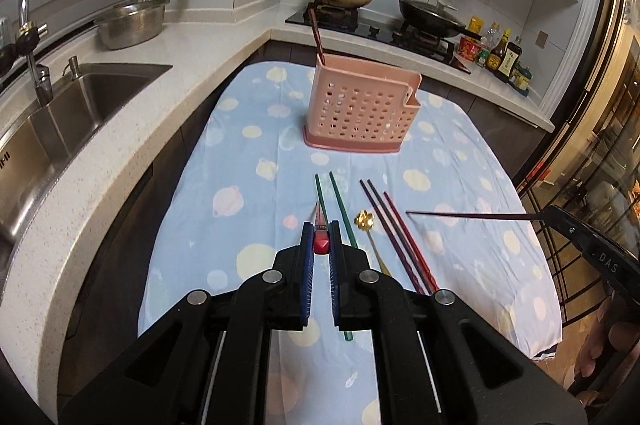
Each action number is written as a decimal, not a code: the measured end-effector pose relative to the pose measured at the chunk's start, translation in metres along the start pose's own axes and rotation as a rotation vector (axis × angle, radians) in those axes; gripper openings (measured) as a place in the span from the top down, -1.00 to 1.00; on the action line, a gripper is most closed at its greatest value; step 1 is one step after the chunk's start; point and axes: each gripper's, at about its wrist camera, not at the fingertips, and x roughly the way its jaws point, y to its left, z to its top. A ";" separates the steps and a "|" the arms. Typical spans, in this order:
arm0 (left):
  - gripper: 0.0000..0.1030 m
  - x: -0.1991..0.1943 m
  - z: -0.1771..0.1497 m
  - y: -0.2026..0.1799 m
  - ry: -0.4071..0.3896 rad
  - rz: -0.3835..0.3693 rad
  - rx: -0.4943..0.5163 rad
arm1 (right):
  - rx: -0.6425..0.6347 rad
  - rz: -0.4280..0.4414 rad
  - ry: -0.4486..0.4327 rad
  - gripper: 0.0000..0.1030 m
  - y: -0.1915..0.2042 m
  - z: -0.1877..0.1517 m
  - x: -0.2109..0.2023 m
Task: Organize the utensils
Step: 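Lift both chopsticks and carry them over the pink holder, then drop both chopsticks into the pink holder, open and withdraw both tools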
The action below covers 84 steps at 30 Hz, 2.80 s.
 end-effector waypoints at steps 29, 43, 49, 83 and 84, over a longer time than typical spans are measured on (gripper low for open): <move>0.87 -0.009 0.242 -0.038 -0.361 -0.012 0.077 | -0.033 0.055 -0.314 0.86 0.024 0.221 0.028; 0.87 0.090 0.257 -0.027 -0.225 0.033 0.084 | -0.032 0.067 -0.148 0.86 0.042 0.223 0.139; 0.86 0.114 0.246 -0.020 -0.178 0.057 0.081 | -0.027 0.048 -0.099 0.85 0.038 0.210 0.162; -0.20 0.015 0.137 -0.041 -0.191 0.076 0.096 | -0.104 -0.004 -0.136 0.09 0.057 0.102 0.028; -0.20 0.012 0.131 -0.041 -0.188 0.075 0.099 | -0.108 -0.007 -0.134 0.09 0.058 0.096 0.025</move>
